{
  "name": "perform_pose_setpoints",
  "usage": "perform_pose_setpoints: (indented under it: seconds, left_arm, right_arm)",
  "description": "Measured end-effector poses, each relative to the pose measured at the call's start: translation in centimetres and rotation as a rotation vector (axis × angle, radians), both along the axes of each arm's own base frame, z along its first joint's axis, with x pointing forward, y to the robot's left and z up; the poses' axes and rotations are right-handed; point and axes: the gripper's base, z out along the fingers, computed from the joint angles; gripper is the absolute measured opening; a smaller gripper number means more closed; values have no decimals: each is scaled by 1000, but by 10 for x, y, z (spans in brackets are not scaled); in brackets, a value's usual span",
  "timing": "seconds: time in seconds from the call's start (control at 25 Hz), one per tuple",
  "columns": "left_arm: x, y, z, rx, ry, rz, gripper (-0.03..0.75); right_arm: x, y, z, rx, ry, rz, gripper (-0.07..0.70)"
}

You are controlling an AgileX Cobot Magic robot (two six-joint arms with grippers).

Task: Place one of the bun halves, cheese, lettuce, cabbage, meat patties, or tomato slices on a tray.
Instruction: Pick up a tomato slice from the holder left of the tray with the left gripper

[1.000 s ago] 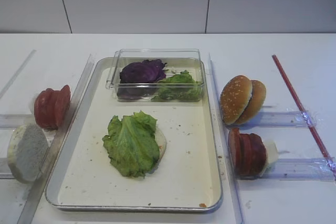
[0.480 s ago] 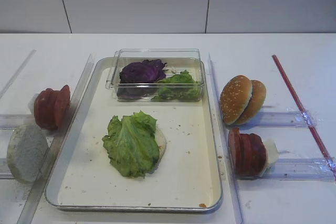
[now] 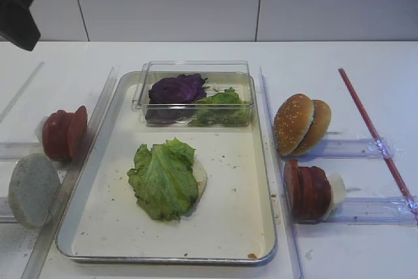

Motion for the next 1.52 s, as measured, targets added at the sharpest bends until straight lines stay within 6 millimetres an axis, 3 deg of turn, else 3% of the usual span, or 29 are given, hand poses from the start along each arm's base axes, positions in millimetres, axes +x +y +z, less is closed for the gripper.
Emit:
perform_pose_setpoints:
  seconds: [0.24, 0.8, 0.96, 1.24, 1.52]
  left_arm:
    - [34, -12, -24, 33, 94, 0, 428]
    - [84, -29, -90, 87, 261, 10, 428]
    - [94, -29, -96, 68, 244, 26, 428]
    - [110, -5, -112, -17, 304, 88, 428]
    - [114, -8, -115, -52, 295, 39, 407]
  right_arm:
    - [0, 0, 0, -1, 0, 1, 549]
    - [0, 0, 0, 0, 0, 0, 549]
    - [0, 0, 0, 0, 0, 0, 549]
    - [0, 0, 0, 0, 0, 0, 549]
    - [0, 0, 0, 0, 0, 0, 549]
